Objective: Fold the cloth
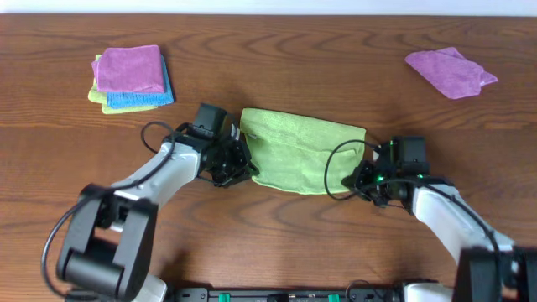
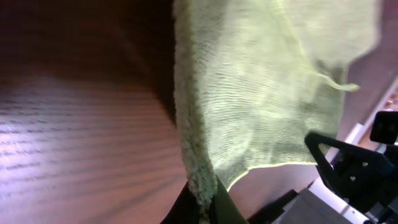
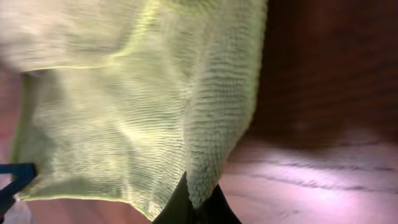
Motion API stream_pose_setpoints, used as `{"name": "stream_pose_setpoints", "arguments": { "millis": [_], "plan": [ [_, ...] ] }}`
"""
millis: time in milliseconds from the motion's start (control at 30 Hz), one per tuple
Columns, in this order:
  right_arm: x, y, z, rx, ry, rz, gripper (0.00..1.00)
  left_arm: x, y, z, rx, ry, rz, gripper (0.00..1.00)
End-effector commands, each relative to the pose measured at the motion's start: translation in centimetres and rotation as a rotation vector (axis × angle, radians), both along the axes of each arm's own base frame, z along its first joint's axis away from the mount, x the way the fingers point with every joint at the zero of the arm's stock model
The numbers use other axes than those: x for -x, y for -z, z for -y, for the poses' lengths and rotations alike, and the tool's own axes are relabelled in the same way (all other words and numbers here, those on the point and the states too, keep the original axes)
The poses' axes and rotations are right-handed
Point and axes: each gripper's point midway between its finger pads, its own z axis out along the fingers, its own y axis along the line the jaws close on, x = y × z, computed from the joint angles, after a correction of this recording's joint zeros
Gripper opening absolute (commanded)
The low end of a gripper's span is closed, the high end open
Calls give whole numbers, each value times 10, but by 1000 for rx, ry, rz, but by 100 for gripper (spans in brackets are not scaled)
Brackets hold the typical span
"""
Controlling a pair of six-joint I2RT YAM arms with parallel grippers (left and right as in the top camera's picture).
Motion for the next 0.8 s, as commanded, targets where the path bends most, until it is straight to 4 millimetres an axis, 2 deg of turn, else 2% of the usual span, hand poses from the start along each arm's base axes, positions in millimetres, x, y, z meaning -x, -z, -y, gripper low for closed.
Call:
{"name": "stream_pose_setpoints", "arguments": {
  "millis": [0,133,267,433,533,633,767],
  "plan": [
    [-16,-32,-7,-24,-33,118,1,-11,-30,4,58,-2,94,6],
    [-51,-70,-7,-19,-22,254,1,-43,-61,10,120,-67,197,6],
    [-97,-102,4,47,21,358,1,-87,-91,10,169,-150,336,6],
    [-143,-115,2,55,13,396,1,-129,-105,-7,160,-226,416,6],
    [-180,-121,0,53,14,421,1,-169,-120,-16,168,-272,498,5],
    [-210,-134,-5,50,8,462,1,-204,-134,-13,190,-280,544,5],
    [-237,-164,-12,45,1,541,1,-233,-153,-5,225,-262,593,6]
  ]
}}
